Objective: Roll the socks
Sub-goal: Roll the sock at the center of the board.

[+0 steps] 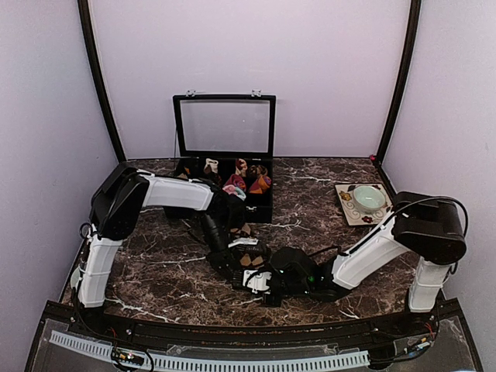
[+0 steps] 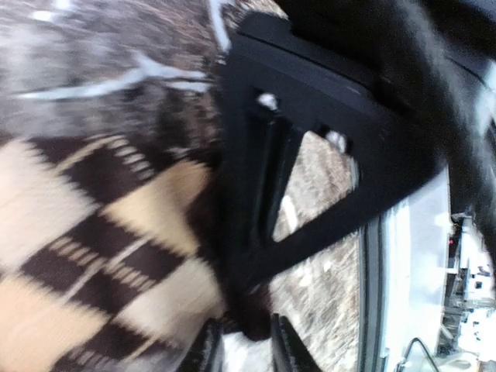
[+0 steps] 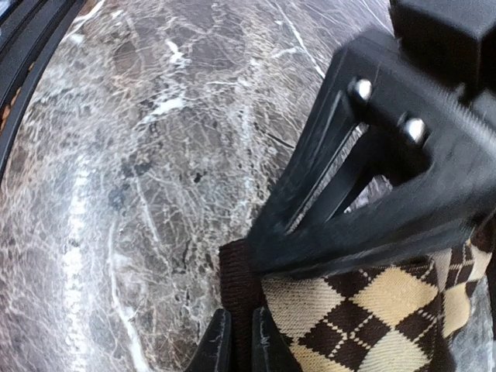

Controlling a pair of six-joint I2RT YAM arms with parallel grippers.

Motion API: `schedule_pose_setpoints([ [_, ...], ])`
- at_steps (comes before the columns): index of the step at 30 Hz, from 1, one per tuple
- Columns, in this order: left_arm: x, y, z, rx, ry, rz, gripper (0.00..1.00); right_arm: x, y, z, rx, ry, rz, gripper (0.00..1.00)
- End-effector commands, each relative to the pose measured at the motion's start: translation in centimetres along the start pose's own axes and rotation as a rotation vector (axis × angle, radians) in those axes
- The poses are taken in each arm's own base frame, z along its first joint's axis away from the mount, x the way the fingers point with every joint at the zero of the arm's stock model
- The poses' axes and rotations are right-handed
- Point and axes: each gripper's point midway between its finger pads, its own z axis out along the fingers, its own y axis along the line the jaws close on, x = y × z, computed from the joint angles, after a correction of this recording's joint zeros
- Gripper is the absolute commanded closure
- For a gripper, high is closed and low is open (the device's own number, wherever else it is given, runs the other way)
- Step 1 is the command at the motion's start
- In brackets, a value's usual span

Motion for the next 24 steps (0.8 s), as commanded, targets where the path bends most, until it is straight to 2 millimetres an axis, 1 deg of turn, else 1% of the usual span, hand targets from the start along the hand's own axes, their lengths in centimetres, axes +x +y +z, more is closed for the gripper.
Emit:
schedule_pose_setpoints([
  [1,-1.1,-0.3,-3.7,-0.111,-0.076,0.029,0.73,9.8,3.3,-0.4,-0.093,0.322,0.140,0.93],
  [4,-1.5,-1.1,-5.2,-0.162,-0.098,0.052,0.72,9.9,3.8,-0.5,-0.120,0.322,0.221,0.99],
  [5,-1.2,-1.0,-5.8,-0.199,-0.094,0.055,0.72,9.8,3.9,-0.5,-0.124,0.323,0.252,1.00],
  [9,-0.9,-1.6,-8.7,-0.429,-0.137,0.165,0.72,9.6,4.3,-0.7,-0.166,0.318,0.423,1.00],
  [11,-0.5,-1.7,-9.9,-0.562,-0.168,0.225,0.72,9.2,4.6,-0.9,-0.198,0.293,0.514,1.00],
  [12,-0.4,-1.9,-10.8,-0.631,-0.180,0.253,0.72,9.2,4.7,-1.0,-0.211,0.288,0.560,1.00],
  [14,0.1,-2.0,-12.0,-0.732,-0.174,0.292,0.73,9.0,5.0,-1.0,-0.228,0.281,0.653,1.00],
  [15,0.7,-1.6,-12.3,-0.775,-0.153,0.286,0.66,8.8,5.1,-1.0,-0.241,0.267,0.693,1.00],
  [16,1.6,-0.7,-12.3,-0.809,-0.120,0.262,0.53,8.6,5.3,-1.0,-0.259,0.256,0.737,1.00],
  [17,2.5,0.0,-12.0,-0.816,-0.077,0.241,0.46,8.5,5.5,-1.1,-0.279,0.242,0.782,1.00],
  [18,3.2,-0.2,-11.0,-0.759,-0.026,0.254,0.44,8.4,5.7,-1.2,-0.301,0.227,0.828,1.00],
  [19,3.8,-1.0,-10.2,-0.683,0.016,0.272,0.40,8.5,5.7,-1.1,-0.314,0.226,0.879,1.00],
  [20,3.6,-1.8,-9.9,-0.645,0.016,0.296,0.35,8.8,5.7,-1.2,-0.317,0.228,0.922,1.00],
  [22,2.7,-3.0,-9.4,-0.666,0.013,0.419,0.31,9.0,5.8,-1.3,-0.341,0.220,1.007,1.00],
  [24,2.3,-3.9,-7.5,-0.685,0.061,0.554,0.31,9.3,5.8,-1.5,-0.354,0.212,1.068,1.00],
])
